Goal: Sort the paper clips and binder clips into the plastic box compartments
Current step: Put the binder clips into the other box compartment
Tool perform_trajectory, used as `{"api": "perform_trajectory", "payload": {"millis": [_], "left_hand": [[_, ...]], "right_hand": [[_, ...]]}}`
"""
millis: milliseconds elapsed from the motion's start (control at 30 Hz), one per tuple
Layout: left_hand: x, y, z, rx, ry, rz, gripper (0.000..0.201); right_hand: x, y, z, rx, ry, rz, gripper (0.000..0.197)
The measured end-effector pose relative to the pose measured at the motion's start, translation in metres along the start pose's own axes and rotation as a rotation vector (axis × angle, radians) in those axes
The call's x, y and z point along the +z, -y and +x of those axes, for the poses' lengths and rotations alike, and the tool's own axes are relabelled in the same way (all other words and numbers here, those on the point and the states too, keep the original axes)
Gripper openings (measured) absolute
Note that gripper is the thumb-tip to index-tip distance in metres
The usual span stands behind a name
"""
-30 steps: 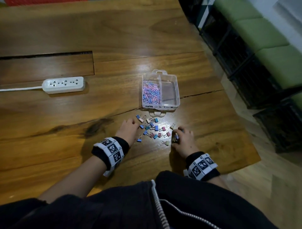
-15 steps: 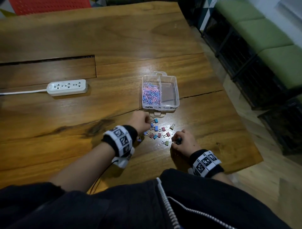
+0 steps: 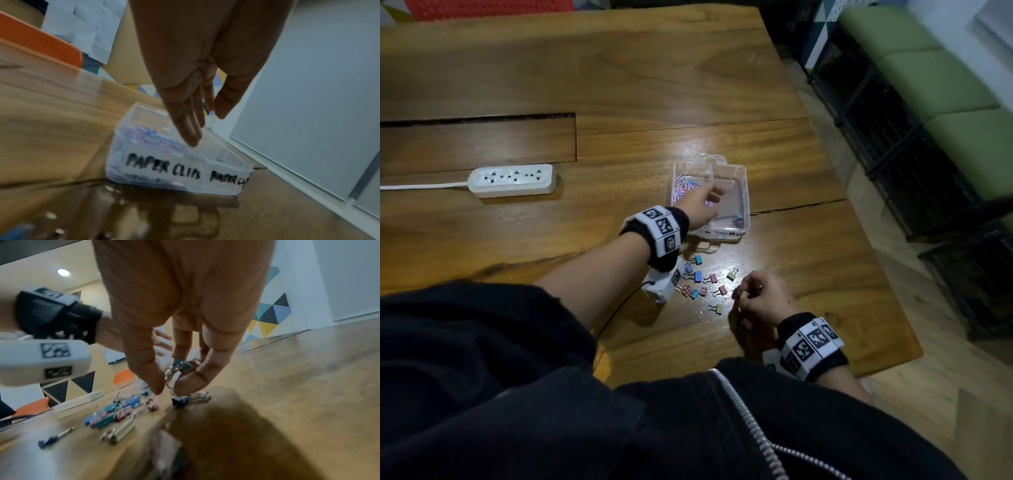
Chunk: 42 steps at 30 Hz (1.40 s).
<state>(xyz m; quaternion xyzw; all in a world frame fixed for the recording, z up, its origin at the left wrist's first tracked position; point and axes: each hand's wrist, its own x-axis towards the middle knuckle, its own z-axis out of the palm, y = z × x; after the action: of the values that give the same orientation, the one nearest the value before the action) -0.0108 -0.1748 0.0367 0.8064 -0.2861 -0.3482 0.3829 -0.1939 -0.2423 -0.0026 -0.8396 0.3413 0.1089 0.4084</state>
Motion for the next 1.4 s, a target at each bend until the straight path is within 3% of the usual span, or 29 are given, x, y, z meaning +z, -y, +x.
{"api": "perform_trajectory", "payload": {"millis": [133, 167, 233, 333, 400, 500, 633, 733, 800, 1000, 1200, 1300, 1400], "left_hand": [[-0.021, 0.032, -0.018, -0.015, -0.181, 0.288, 0.021], [-0.027, 0.043, -0.023, -0.055, -0.164, 0.427, 0.02], [-0.032, 0.059, -0.033, -0.124, -0.003, 0.637, 0.027], [-0.025, 0.079, -0.041, -0.075, 0.195, 0.725, 0.055], [-0.018, 0.084, -0.046, -0.02, 0.236, 0.804, 0.063], [-0.006, 0.088, -0.051, 0.071, 0.177, 0.924, 0.054], [0.005, 0.092, -0.061, 0.123, 0.057, 0.867, 0.039], [0.008, 0.093, -0.065, 0.116, 0.026, 0.831, 0.032], [0.008, 0.093, -0.067, 0.084, 0.035, 0.799, 0.03], [0.004, 0.091, -0.071, 0.1, 0.101, 0.799, 0.023], [-0.001, 0.077, -0.065, 0.047, 0.177, 0.742, 0.01], [-0.001, 0.052, -0.057, 0.088, 0.131, 0.576, 0.011], [0.002, 0.015, -0.034, 0.128, -0.011, 0.338, 0.012]], "right_hand": [[-0.02, 0.009, 0.012, -0.022, -0.002, 0.107, 0.026], [-0.026, 0.014, 0.016, -0.029, -0.001, 0.138, 0.026], [-0.036, 0.029, 0.026, -0.067, -0.02, 0.177, 0.023], [-0.048, 0.058, 0.044, -0.136, -0.098, 0.185, 0.015], [-0.05, 0.073, 0.055, -0.145, -0.151, 0.198, 0.016], [-0.049, 0.078, 0.062, -0.11, -0.173, 0.173, 0.026], [-0.041, 0.056, 0.044, -0.035, -0.014, -0.095, 0.029], [-0.022, 0.035, 0.026, 0.001, 0.137, -0.254, 0.056], [-0.009, 0.026, 0.016, -0.01, 0.154, -0.329, 0.062], [0.011, 0.01, 0.001, -0.111, 0.054, -0.396, 0.033], [0.006, 0.003, 0.003, -0.018, 0.034, -0.279, 0.017], [0.004, 0.0, 0.003, 0.022, 0.029, -0.238, 0.015], [0.004, 0.0, 0.004, 0.043, 0.025, -0.247, 0.02]]}}
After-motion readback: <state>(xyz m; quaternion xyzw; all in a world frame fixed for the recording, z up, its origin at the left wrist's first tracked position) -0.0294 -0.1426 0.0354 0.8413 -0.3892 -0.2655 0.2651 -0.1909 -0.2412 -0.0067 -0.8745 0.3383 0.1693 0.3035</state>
